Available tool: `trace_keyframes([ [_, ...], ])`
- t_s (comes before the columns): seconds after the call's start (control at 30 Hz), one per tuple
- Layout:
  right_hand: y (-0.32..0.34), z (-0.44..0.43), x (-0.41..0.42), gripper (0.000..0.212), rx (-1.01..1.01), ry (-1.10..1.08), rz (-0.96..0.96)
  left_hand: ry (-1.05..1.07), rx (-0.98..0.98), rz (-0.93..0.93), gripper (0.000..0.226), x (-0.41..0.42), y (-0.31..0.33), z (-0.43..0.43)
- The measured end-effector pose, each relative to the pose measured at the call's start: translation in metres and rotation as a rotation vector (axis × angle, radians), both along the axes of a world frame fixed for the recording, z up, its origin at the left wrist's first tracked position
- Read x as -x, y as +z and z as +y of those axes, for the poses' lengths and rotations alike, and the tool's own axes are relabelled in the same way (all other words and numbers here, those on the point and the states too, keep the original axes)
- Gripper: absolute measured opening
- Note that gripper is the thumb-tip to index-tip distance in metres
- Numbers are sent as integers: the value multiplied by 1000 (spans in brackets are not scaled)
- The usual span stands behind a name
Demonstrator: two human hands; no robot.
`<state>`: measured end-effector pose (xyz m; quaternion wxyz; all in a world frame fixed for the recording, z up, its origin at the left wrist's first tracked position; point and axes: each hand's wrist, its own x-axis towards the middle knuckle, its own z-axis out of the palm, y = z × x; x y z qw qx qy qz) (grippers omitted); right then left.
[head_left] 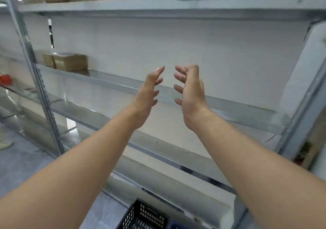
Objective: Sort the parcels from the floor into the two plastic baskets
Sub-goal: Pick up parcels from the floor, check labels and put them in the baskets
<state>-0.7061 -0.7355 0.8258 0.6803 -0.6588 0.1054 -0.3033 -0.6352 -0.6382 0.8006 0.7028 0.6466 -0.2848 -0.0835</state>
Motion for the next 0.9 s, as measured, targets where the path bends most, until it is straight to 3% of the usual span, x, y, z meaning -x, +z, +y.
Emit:
trace_keyframes([
  [0.1,19,-1,15,68,20,55,-29,39,10,-31,79,12,21,-1],
  [0.2,31,-8,29,46,59,93,-48,72,19,-61,81,23,34,-2],
  [0.37,44,-16,40,65,59,110,-98,124,27,-116,85,41,49,6],
  [0.57,50,7,51,80,62,178,-93,245,1,-122,73,64,54,36],
  [0.9,40,93,53,70,28,349,-54,422,5,-83,74,88,52,131],
])
